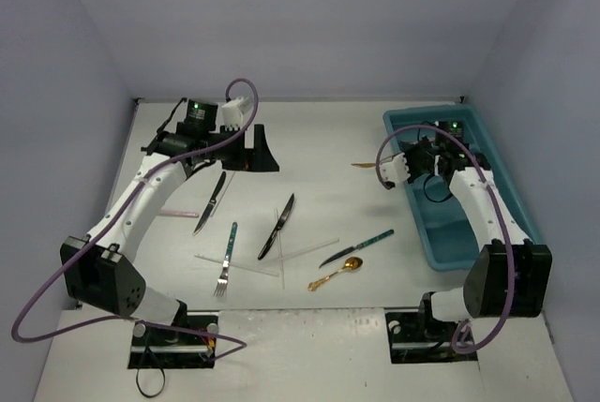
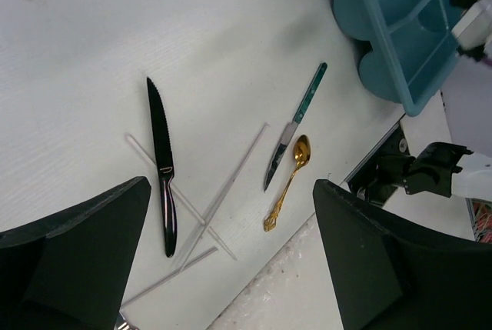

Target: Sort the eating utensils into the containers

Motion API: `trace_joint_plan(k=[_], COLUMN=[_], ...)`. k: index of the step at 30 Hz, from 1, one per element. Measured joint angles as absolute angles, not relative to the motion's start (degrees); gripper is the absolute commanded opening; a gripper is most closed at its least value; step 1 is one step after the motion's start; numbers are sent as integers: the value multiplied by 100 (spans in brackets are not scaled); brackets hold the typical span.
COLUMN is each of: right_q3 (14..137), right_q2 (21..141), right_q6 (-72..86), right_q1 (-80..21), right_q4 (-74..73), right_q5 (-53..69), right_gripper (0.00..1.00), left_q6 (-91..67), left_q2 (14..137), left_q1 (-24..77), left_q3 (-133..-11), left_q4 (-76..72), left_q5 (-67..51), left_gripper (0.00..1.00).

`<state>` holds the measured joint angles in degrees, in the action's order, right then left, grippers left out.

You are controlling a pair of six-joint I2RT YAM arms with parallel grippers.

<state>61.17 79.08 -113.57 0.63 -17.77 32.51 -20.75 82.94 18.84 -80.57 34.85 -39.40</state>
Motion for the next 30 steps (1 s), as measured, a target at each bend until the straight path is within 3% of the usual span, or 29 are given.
trace_joint_plan(k=[10, 30], right_q3=[6692, 7828], right_q2=[9501, 10793], right_q6=[-11410, -11413], right_q1=[1830, 2847], right_q4=[-1715, -1729], right_q5=[3589, 4188], right_gripper=[0, 0], left_q6=[-1800, -1693], left_q2=[8329, 8939], left_q1=[1900, 1813], left_q3=[-7748, -7330], left_q4=[3452, 3471], left_q5=[-3720, -3564], left_gripper=[86, 86])
